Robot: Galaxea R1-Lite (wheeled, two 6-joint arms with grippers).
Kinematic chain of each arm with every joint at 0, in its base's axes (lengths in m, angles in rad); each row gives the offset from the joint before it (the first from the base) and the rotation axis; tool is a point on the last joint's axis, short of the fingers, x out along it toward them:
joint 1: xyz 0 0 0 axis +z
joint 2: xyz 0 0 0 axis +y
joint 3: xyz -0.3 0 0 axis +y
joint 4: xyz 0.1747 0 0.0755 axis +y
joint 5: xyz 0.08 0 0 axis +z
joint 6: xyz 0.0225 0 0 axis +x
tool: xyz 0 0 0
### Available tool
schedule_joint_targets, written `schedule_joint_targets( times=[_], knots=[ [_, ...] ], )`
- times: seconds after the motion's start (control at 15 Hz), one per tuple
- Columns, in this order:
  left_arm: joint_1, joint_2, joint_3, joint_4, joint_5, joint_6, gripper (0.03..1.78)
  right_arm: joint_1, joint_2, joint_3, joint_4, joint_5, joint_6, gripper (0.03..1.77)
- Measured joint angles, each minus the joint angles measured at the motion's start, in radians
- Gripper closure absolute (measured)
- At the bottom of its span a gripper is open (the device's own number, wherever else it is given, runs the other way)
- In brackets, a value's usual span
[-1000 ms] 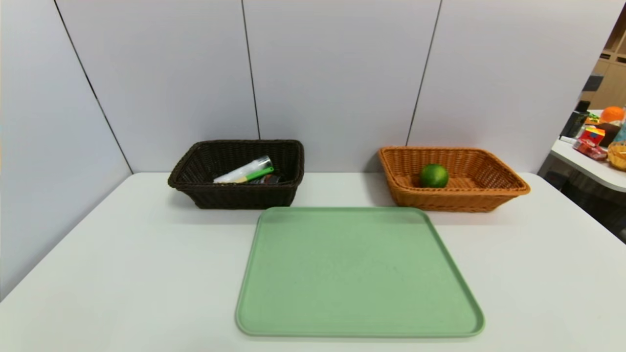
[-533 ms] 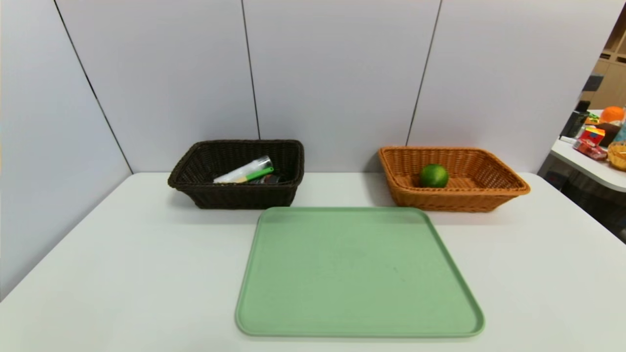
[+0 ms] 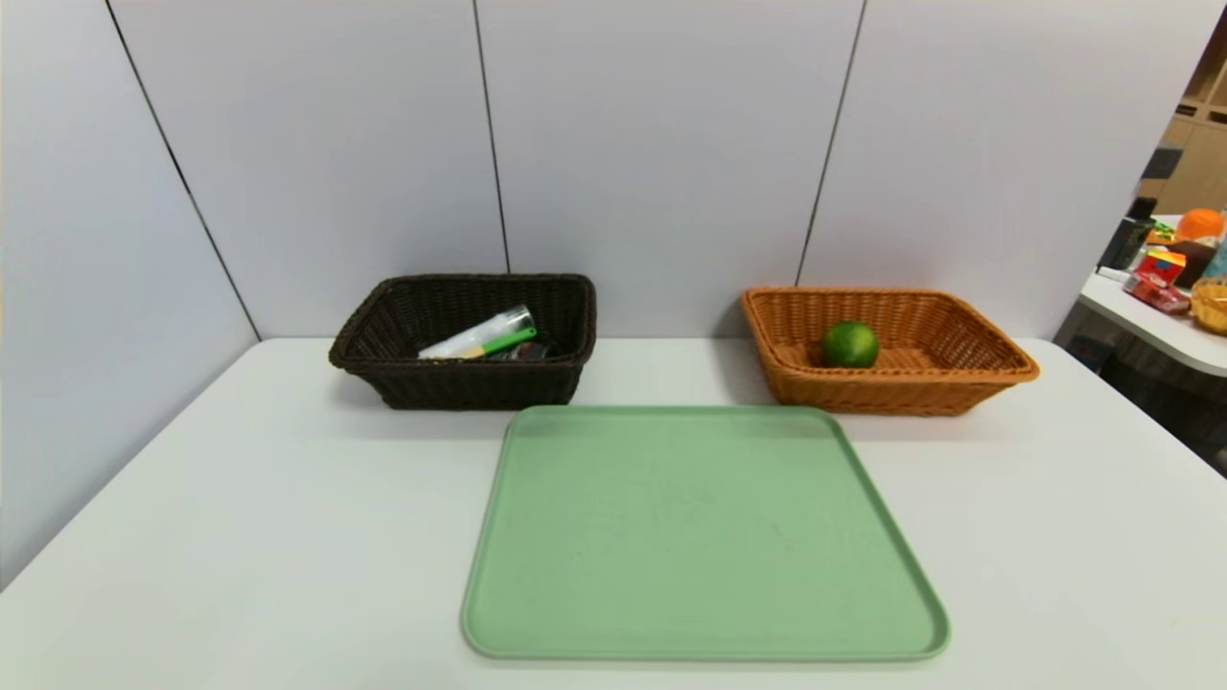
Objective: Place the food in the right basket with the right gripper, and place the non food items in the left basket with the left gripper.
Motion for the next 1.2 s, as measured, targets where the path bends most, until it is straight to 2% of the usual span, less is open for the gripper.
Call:
schedule_joint_targets(
  times=[1.2],
  knots=[
    [-0.001, 0.0, 0.0, 0.001, 0.0, 0.005, 0.12, 0.0, 0.0, 0.0, -0.001, -0.001, -0.002, 0.1]
  ],
)
